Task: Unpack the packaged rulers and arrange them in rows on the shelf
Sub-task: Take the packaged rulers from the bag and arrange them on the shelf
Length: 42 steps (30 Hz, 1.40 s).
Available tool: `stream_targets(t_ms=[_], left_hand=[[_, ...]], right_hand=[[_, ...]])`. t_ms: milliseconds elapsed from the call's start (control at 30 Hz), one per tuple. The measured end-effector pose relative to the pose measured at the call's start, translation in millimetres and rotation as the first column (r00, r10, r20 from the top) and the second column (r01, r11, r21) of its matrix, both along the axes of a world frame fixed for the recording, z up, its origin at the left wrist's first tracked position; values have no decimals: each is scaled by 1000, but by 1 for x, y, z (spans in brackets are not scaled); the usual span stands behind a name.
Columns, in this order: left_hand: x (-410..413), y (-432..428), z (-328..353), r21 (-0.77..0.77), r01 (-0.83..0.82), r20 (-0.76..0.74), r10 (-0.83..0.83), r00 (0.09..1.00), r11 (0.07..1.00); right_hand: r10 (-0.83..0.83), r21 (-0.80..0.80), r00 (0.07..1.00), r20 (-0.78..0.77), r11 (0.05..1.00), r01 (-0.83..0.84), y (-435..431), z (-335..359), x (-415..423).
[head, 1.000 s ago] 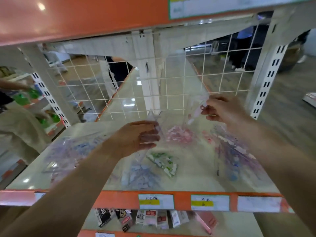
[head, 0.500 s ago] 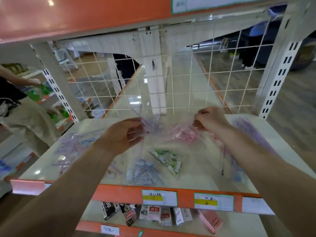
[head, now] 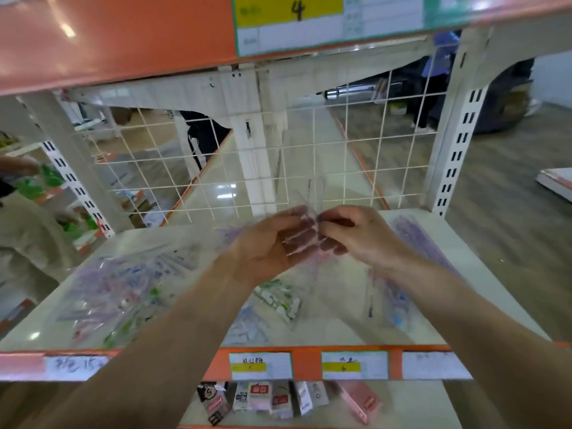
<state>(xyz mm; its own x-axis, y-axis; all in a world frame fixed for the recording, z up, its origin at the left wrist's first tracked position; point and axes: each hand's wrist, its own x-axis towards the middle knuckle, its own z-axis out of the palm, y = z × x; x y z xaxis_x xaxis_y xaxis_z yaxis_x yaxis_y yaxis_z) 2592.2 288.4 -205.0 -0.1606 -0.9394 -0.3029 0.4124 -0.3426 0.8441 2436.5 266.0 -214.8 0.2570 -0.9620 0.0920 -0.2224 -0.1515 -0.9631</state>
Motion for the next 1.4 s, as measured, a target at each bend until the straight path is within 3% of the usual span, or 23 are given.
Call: stream_targets(t_ms=[167, 333, 467, 600, 700, 800, 967, 1100, 1167, 1267, 1333, 1400], left_hand=[[-23, -3, -8, 67, 43, 118, -51, 992, 997], [-29, -3, -4, 36, 18, 173, -24, 985, 999], [-15, 3, -4, 35, 14, 222, -21, 975, 999], [28, 21, -9, 32, -216, 333, 194, 923, 976], [72, 40, -10, 12, -438, 444, 388, 808, 899], [96, 56, -8, -24, -498, 531, 433, 728, 867], [90, 61, -6, -71, -474, 511, 440, 738, 878], [48, 45, -7, -73, -360, 431, 355, 830, 930], [16, 34, -4, -61, -248, 424, 250, 871, 967], [-14, 22, 5, -71, -89, 508, 113, 854, 993], [-16, 16, 8, -105, -93, 528, 135, 838, 990], [-6, 13, 6, -129, -168, 530, 211, 821, 977]], right_hand=[[-64, 16, 998, -24, 998, 64, -4, -3, -28], [-113, 49, 992, -54, 992, 115, -11, 0, -34], [-53, 82, 998, -44, 995, 57, -20, 0, -15], [-63, 121, 998, 15, 991, 61, -32, -6, 10], [1, 135, 999, -52, 991, 6, -38, -10, 35], [84, 151, 990, -111, 986, -67, -44, -12, 66], [94, -17, 928, -360, 994, -107, -48, -3, 84], [231, 124, 961, -150, 969, -214, -24, 8, 52], [204, 155, 973, -110, 970, -186, -23, 12, 29], [45, 92, 971, -233, 995, -24, -30, 19, -17], [13, 117, 941, -338, 993, 29, -31, 16, -51], [47, 135, 855, -516, 990, 27, -28, 8, -77]])
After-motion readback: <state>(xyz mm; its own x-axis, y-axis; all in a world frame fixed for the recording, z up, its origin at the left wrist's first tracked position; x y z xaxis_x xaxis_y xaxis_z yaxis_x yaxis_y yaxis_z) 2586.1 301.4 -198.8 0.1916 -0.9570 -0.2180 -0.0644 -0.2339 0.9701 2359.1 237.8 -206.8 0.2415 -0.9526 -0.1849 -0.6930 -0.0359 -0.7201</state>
